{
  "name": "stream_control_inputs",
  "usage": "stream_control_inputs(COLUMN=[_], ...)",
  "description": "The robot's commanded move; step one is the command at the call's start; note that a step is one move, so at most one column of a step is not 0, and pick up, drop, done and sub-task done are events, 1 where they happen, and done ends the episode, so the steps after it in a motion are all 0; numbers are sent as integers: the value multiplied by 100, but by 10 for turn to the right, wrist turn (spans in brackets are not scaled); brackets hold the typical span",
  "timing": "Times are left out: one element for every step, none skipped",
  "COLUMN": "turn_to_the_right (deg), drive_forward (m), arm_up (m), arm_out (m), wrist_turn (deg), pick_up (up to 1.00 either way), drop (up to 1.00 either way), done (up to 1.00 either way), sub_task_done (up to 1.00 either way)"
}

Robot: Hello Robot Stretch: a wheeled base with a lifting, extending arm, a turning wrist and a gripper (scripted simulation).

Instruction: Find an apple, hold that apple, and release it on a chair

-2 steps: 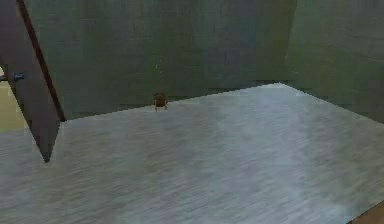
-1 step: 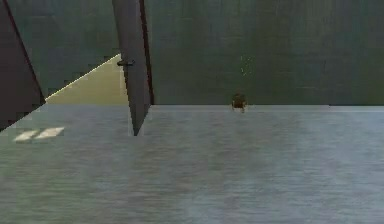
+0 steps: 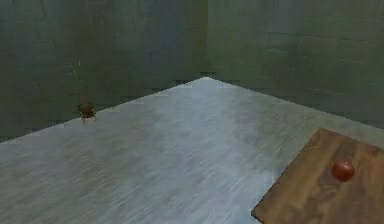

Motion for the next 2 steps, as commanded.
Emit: stream_control_inputs(turn_to_the_right=[0, 0], drive_forward=[55, 15], arm_up=[0, 0], arm_out=[0, 0], wrist_turn=[0, 0], pick_up=[0, 0], drop=[0, 0], done=[0, 0], sub_task_done=[0, 0])
